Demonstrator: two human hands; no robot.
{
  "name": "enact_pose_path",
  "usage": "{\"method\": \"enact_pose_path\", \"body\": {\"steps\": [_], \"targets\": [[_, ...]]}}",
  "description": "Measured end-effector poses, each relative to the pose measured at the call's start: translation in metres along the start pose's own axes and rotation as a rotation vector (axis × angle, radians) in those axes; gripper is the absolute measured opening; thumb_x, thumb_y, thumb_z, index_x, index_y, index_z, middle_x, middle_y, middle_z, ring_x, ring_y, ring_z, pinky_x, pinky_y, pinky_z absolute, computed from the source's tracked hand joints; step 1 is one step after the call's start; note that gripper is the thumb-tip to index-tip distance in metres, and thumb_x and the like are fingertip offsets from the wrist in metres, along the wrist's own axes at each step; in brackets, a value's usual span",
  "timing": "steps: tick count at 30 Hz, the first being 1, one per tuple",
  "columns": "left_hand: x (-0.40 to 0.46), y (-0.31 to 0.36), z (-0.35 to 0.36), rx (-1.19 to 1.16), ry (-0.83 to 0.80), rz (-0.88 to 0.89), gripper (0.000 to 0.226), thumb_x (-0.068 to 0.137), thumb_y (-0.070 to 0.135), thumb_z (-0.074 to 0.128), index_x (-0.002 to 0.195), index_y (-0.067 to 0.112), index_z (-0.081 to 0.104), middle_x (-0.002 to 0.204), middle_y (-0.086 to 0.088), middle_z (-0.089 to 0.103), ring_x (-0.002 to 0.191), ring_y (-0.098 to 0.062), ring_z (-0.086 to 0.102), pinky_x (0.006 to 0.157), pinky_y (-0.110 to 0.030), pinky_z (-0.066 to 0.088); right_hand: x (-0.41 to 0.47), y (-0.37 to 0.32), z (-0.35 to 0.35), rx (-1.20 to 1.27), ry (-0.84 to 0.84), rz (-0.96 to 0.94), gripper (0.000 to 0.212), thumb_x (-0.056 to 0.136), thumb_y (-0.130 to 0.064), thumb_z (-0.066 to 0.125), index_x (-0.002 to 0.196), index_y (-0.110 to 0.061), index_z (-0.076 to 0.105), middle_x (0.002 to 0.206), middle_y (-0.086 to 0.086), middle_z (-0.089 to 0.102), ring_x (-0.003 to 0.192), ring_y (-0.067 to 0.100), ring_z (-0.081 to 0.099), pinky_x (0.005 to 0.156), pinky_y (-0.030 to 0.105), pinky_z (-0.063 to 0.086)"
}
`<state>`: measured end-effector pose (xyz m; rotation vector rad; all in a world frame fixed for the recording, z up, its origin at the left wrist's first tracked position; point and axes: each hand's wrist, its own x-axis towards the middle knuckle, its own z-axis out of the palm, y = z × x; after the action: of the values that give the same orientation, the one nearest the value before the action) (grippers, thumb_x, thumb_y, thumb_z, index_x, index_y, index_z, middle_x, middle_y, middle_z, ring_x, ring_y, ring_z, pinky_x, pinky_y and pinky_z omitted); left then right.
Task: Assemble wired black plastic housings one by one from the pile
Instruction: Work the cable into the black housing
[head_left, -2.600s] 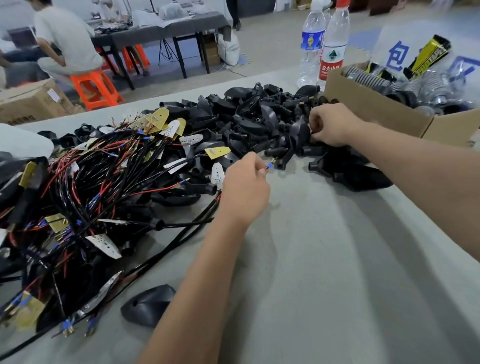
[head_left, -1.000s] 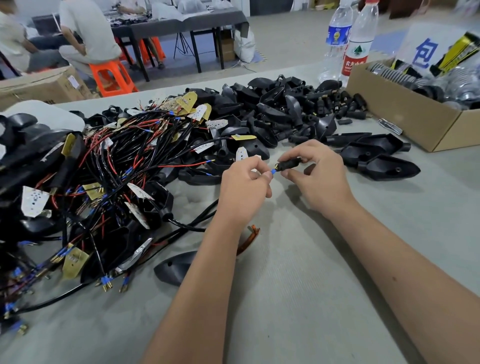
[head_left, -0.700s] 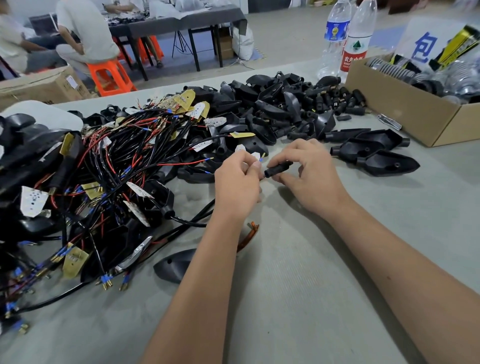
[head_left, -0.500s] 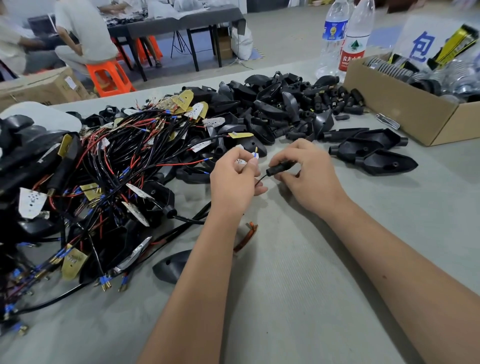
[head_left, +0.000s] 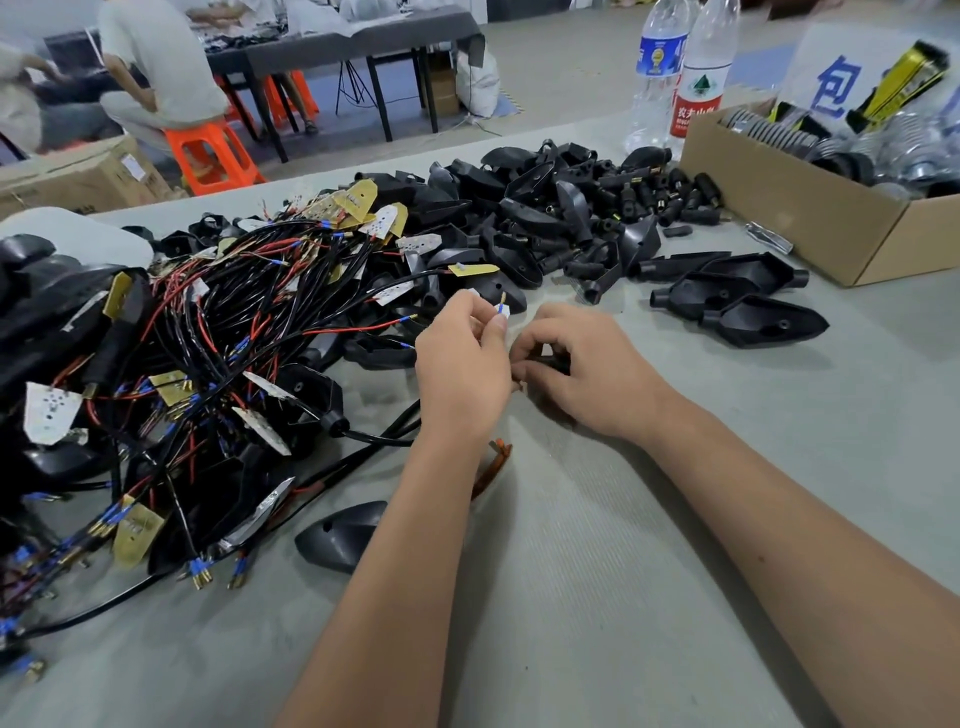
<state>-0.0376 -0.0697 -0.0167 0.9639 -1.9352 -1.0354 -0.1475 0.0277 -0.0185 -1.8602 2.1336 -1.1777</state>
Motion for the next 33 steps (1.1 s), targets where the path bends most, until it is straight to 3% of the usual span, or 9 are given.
{"method": "enact_pose_path", "body": {"steps": [4, 7, 9, 12, 16, 20, 24, 28, 33], "targets": [[0.007, -0.002, -0.009, -0.049, -0.061, -0.039, 0.032, 0.096, -0.003, 0.048, 0.095, 0.028, 0.042, 0.088, -0.005, 0.072, 0.058, -0.025, 0.069, 0.059, -0.046, 0.063, 0.002, 0.001, 0.0, -0.035, 0.093, 0.092, 0.003, 0.096, -0.013, 0.069, 0.093, -0.012, 0.07, 0.098, 0.002, 0.06, 0.092, 0.021, 0.057, 0.085, 0.041, 0.047], [0.008, -0.003, -0.021, -0.044, -0.131, 0.046, 0.072, 0.086, -0.014, 0.044, 0.123, 0.046, 0.034, 0.095, -0.009, 0.067, 0.059, -0.028, 0.069, 0.054, -0.042, 0.062, 0.001, 0.003, -0.001, 0.01, 0.114, 0.126, 0.007, 0.099, -0.014, 0.065, 0.095, -0.01, 0.069, 0.099, 0.003, 0.061, 0.092, 0.021, 0.057, 0.086, 0.039, 0.047], [0.009, -0.003, -0.026, -0.008, -0.216, 0.08, 0.085, 0.08, -0.016, 0.039, 0.12, 0.059, 0.044, 0.1, -0.009, 0.065, 0.066, -0.029, 0.069, 0.056, -0.039, 0.062, 0.002, 0.004, -0.002, 0.02, 0.121, 0.139, 0.009, 0.1, -0.016, 0.064, 0.094, -0.009, 0.068, 0.098, 0.003, 0.061, 0.092, 0.02, 0.056, 0.085, 0.035, 0.045], [0.009, -0.004, -0.023, -0.045, -0.324, 0.038, 0.049, 0.087, -0.013, 0.045, 0.09, 0.027, 0.073, 0.092, -0.012, 0.07, 0.057, -0.021, 0.067, 0.059, -0.036, 0.058, 0.002, 0.006, -0.002, 0.047, 0.151, 0.156, 0.008, 0.099, -0.017, 0.066, 0.093, -0.013, 0.069, 0.096, 0.001, 0.063, 0.091, 0.016, 0.058, 0.085, 0.029, 0.045], [0.009, -0.006, -0.02, -0.043, -0.376, -0.013, 0.012, 0.09, 0.002, 0.07, 0.083, 0.011, 0.074, 0.075, -0.012, 0.073, 0.057, -0.02, 0.069, 0.062, -0.029, 0.055, 0.001, 0.012, -0.004, 0.256, 0.237, 0.243, 0.008, 0.089, -0.014, 0.078, 0.088, -0.02, 0.074, 0.086, -0.007, 0.07, 0.077, 0.008, 0.064, 0.076, 0.025, 0.05], [0.009, -0.008, -0.019, -0.058, -0.335, -0.005, 0.021, 0.086, -0.004, 0.075, 0.078, 0.015, 0.075, 0.068, -0.007, 0.07, 0.055, -0.014, 0.065, 0.059, -0.023, 0.052, -0.001, 0.015, -0.006, 0.447, 0.291, 0.325, 0.024, 0.077, -0.015, 0.09, 0.089, -0.012, 0.07, 0.081, 0.005, 0.074, 0.078, 0.015, 0.07, 0.076, 0.028, 0.057], [0.009, -0.007, -0.016, -0.062, -0.261, 0.017, 0.026, 0.086, -0.003, 0.075, 0.076, 0.021, 0.076, 0.065, -0.003, 0.07, 0.056, -0.014, 0.065, 0.063, -0.031, 0.057, -0.001, 0.014, -0.008, 0.562, 0.195, 0.327, 0.008, 0.085, -0.012, 0.083, 0.091, -0.014, 0.077, 0.074, 0.006, 0.07, 0.066, 0.019, 0.058, 0.061, 0.031, 0.047], [0.006, -0.006, -0.012, -0.12, -0.141, -0.027, 0.018, 0.082, -0.001, 0.08, 0.08, 0.017, 0.078, 0.067, -0.008, 0.072, 0.057, -0.016, 0.066, 0.07, -0.039, 0.062, -0.001, 0.016, -0.009, 0.589, 0.142, 0.343, 0.015, 0.087, -0.004, 0.078, 0.099, -0.014, 0.078, 0.08, 0.011, 0.076, 0.069, 0.021, 0.066, 0.067, 0.028, 0.052], [0.003, 0.0, -0.009, -0.269, -0.099, -0.112, 0.017, 0.085, -0.002, 0.074, 0.089, 0.014, 0.077, 0.077, -0.018, 0.074, 0.07, -0.018, 0.074, 0.073, -0.032, 0.061, 0.001, 0.02, -0.006, 0.647, 0.276, 0.416, 0.03, 0.079, -0.001, 0.086, 0.099, -0.007, 0.065, 0.09, 0.008, 0.079, 0.072, 0.024, 0.073, 0.07, 0.03, 0.059]]}}
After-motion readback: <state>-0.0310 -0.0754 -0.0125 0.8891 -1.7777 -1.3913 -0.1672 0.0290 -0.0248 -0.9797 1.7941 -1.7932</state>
